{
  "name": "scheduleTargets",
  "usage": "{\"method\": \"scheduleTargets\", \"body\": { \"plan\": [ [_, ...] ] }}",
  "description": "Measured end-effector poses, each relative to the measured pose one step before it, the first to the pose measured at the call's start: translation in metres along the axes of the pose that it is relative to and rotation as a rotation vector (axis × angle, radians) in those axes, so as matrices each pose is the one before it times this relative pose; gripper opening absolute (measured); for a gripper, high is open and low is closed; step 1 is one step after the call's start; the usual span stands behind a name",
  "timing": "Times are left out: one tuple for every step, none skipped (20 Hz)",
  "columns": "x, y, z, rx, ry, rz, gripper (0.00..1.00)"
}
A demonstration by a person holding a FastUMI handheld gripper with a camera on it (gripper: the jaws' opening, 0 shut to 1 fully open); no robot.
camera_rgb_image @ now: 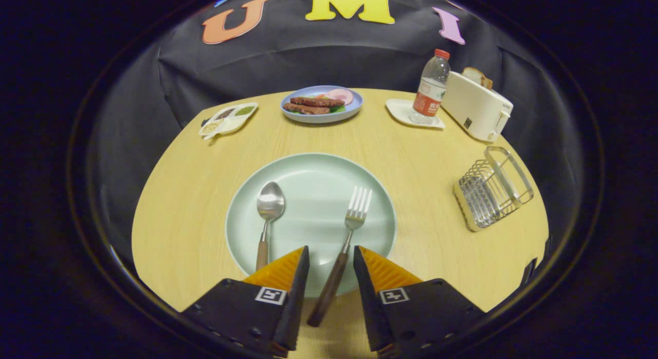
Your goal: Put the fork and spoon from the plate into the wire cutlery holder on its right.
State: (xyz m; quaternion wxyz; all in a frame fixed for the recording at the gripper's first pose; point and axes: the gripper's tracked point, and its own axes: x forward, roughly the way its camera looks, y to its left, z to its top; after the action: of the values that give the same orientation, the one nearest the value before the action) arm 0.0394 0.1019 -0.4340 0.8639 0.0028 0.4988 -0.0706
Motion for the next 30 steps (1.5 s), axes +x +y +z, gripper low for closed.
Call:
{"method": "scheduleTargets", "body": {
  "plan": [
    [0.00091, -0.00138, -0.00357, 0.01513, 0.02195, -0.01127, 0.34],
    [0.00254, 0.00203, -0.00506, 0.01898, 0.02217, 0.00343, 0.27],
    [0.00354, 0.00386, -0.00321, 0.00151, 0.0159, 0.00966, 0.25],
    [0.00035, 0.00184, 0.00143, -0.00774, -0.00034, 0.00755, 0.28],
    [0.00188, -0.00282, 0.0027, -0.01301, 0.00246, -0.01572, 0.29],
    [0.00129, 0.00187, 0.00049, -0.00886, -0.00252, 0.0159, 0.13],
    [-0.00062, 0.00391, -0.00171, -0.01057, 0.01473, 0.01589, 0.09],
    [0.00026, 0.00315, 0.00016, -0.00169, 0.00843, 0.01974, 0.09],
    [-0.00147, -0.00084, -0.00042, -0.01029, 0.00569, 0.01066, 0.06],
    [-0.00314, 0.00144, -0.00095, -0.01817, 0.00411, 0.01387, 0.04],
    [-0.00402, -0.0009, 0.00201, -0.01738, -0.00838, 0.00508, 0.04],
    [-0.00618, -0.00415, 0.00316, -0.01915, -0.01239, -0.00319, 0.04],
    [-0.00843, -0.0023, 0.00296, -0.01537, -0.00647, 0.00966, 0.04],
    [-0.00709, -0.00128, 0.00154, -0.01293, -0.00527, 0.00725, 0.04],
    [-0.01066, -0.00602, 0.00369, -0.0165, -0.0079, 0.00131, 0.04],
    [-0.01037, -0.00716, 0.0042, -0.0185, -0.00904, 0.00056, 0.04],
    [-0.01051, -0.00787, 0.00481, -0.01718, -0.01026, -0.00189, 0.04],
    [-0.01092, -0.00975, 0.00351, -0.01266, -0.01047, -0.00385, 0.04],
    [-0.01006, -0.00906, 0.00481, -0.0104, -0.01121, 0.00377, 0.04],
    [-0.00771, -0.00834, 0.00441, -0.00787, -0.01325, 0.00489, 0.04],
    [-0.00744, -0.01069, 0.005, -0.00965, -0.01263, -0.00246, 0.04],
    [-0.0072, -0.0139, 0.00422, -0.01246, -0.00916, -0.00751, 0.04],
    [-0.00669, -0.01137, 0.00429, -0.00031, -0.00632, -0.00167, 0.04],
    [-0.00542, -0.01139, 0.00194, 0.00476, -0.00291, -0.00263, 0.04],
    [-0.00507, -0.01148, 0.00152, 0.00565, 0.00155, -0.00017, 0.04],
    [-0.00618, -0.01474, 0.00101, 0.00701, 0.0034, -0.00282, 0.04],
    [-0.00552, -0.01422, 0.00063, 0.00422, 0.00621, -0.00523, 0.04],
    [-0.00447, -0.01802, -0.00028, -0.00853, 0.00792, -0.01798, 0.04],
    [-0.00347, -0.01877, -0.00082, -0.00414, 0.00662, -0.01957, 0.04],
    [-0.00187, -0.01664, 0.00055, 0.00106, 0.00743, -0.01923, 0.04]
  ]
}}
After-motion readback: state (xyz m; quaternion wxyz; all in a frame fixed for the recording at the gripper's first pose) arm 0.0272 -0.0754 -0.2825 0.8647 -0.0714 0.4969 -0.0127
